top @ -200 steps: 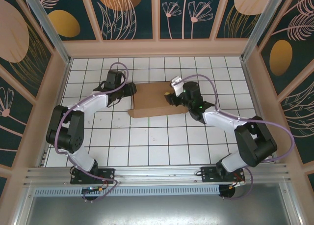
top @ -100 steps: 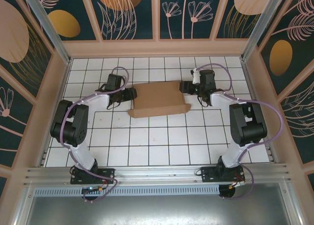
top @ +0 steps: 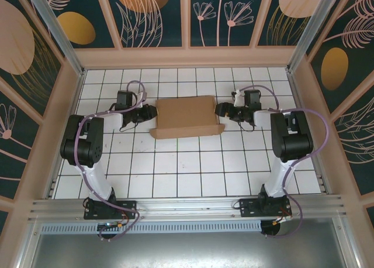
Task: Fold the paper box
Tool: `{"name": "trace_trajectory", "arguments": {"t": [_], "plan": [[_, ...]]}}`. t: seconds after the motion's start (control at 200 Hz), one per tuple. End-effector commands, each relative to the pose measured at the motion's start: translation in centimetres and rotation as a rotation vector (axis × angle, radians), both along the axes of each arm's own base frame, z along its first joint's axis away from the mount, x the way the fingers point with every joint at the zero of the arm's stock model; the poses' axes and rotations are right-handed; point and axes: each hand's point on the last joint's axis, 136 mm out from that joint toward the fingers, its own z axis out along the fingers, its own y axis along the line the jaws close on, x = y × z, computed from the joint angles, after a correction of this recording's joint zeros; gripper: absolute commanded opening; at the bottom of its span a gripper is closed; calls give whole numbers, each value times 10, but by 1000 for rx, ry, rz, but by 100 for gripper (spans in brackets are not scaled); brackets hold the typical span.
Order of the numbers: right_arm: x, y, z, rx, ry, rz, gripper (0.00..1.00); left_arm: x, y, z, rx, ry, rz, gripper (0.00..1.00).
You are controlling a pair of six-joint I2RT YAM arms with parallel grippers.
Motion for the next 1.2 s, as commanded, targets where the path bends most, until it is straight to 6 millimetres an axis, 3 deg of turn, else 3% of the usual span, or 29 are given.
{"name": "trace_trajectory", "arguments": {"t": [0.0,0.385,0.646,0.811,0.906,1.046,1.196], "plan": [[-2,14,8,113,22,62,78,-17,11,-32,-16,107,-5,19],[-10,28,8,247,93,120,83,-22,28,-60,-44,185,20,17],[-33,72,-1,323,180,245,84,-21,26,-59,-58,182,16,16],[-41,89,7,379,188,265,79,-20,26,-58,-65,179,18,16],[-35,85,15,417,187,209,66,-16,26,-51,-71,161,24,21],[-30,72,24,454,191,132,46,-5,34,-25,-32,90,73,41],[-32,63,28,447,200,72,42,10,61,22,96,-67,216,58]]}}
